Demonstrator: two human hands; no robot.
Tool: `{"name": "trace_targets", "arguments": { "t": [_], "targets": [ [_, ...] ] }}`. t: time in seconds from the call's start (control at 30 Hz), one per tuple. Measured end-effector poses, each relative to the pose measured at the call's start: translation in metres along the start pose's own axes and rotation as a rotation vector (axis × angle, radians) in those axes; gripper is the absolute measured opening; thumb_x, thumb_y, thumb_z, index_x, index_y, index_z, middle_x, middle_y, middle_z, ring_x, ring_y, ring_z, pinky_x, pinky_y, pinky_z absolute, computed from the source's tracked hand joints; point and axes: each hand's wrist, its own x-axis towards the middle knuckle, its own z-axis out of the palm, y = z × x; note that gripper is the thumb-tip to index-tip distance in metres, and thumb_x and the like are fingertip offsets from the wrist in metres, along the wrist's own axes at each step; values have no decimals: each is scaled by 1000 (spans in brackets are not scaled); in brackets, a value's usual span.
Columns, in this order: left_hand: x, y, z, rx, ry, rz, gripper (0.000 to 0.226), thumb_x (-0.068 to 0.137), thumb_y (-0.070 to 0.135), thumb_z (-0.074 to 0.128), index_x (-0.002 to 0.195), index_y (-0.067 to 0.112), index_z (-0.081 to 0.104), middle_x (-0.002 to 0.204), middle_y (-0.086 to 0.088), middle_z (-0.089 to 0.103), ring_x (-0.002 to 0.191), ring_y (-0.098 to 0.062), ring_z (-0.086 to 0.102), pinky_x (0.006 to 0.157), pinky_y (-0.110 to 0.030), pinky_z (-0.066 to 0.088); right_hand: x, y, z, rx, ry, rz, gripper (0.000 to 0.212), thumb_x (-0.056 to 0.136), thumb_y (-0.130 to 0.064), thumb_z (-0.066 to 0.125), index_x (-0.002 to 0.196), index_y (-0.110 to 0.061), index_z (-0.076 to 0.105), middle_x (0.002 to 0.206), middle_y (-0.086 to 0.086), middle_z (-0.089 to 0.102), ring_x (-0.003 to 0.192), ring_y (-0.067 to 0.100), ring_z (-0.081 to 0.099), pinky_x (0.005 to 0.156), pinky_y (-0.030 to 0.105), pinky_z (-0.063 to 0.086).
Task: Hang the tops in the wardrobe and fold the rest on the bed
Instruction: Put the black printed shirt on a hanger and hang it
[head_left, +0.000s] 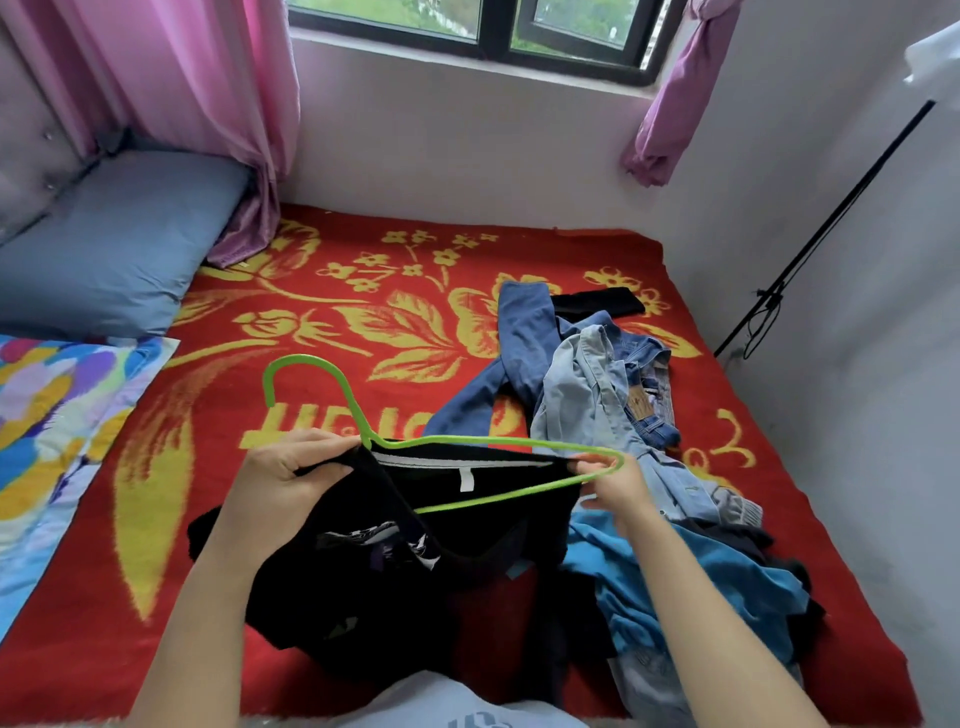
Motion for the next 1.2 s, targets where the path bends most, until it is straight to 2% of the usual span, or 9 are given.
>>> {"name": "trace_targets", "arguments": {
  "t": [0.17, 0.23, 0.33, 0.5, 0.57, 0.67, 0.83, 1.0, 1.2],
  "targets": [
    [2, -21, 4, 176, 64, 194, 84, 74, -20, 64, 85, 64, 62, 92, 41, 60, 88, 14, 56, 82, -2, 41, -15, -37, -27, -12, -3, -77, 17, 88, 1, 58, 76, -11, 62, 49, -6, 57, 38, 1, 47, 39, 14, 37],
    [4, -27, 10, 288, 178, 312, 59, 71, -22, 65, 102, 27, 70, 95, 40, 60, 91, 16, 51, 84, -3, 38, -22, -44, -29, -54, -12, -132, 12, 89, -1, 57, 81, -9, 63, 57, -1, 55, 47, 7, 48, 42, 16, 35],
    [7, -34, 15, 415, 328, 405, 37, 68, -23, 67, 102, -9, 65, 92, 2, 69, 94, 19, 45, 83, -2, 35, -25, -47, -27, -93, -12, -218, 11, 90, 2, 55, 87, -5, 64, 48, -9, 53, 44, 1, 48, 40, 10, 34],
    [10, -36, 17, 457, 425, 537, 23, 78, -6, 64, 101, -7, 66, 110, 41, 52, 79, -1, 46, 88, -2, 32, -21, -47, -22, -244, 38, -281, 14, 92, -3, 53, 93, -8, 66, 73, 0, 63, 70, 14, 59, 62, 22, 49],
    [9, -36, 19, 500, 473, 553, 30, 74, -13, 67, 103, -8, 63, 99, 16, 65, 74, -16, 45, 89, -4, 33, -21, -49, -19, -302, 71, -316, 15, 92, -4, 52, 92, -10, 65, 74, 0, 63, 73, 18, 58, 66, 27, 47],
    [7, -34, 16, 565, 508, 583, 25, 74, -13, 65, 98, -9, 67, 81, -16, 69, 72, -20, 45, 86, -10, 36, -24, -52, -15, -368, 118, -368, 15, 91, -4, 51, 90, -11, 64, 65, 0, 57, 58, 11, 50, 51, 16, 37],
    [4, -36, 18, 602, 480, 618, 22, 75, -12, 65, 96, -7, 70, 81, -14, 70, 71, -24, 50, 68, -29, 46, -27, -50, -14, -434, 195, -412, 16, 90, -2, 50, 95, -4, 64, 62, -2, 52, 54, 12, 45, 51, 19, 32],
    [1, -32, 24, 656, 489, 701, 21, 74, -13, 66, 93, -6, 72, 80, -12, 71, 71, -22, 49, 66, -25, 44, -36, -58, -3, -650, 381, -527, 20, 89, -4, 52, 105, 0, 63, 97, 16, 62, 86, 31, 58, 70, 32, 38],
    [-1, -15, 50, 566, 416, 767, 22, 73, -15, 64, 93, -9, 71, 82, -12, 71, 72, -21, 48, 68, -25, 45, -58, -68, 20, -693, 406, -671, 16, 85, -2, 55, 96, 0, 66, 93, 17, 63, 84, 34, 60, 71, 35, 42]
  ]
}}
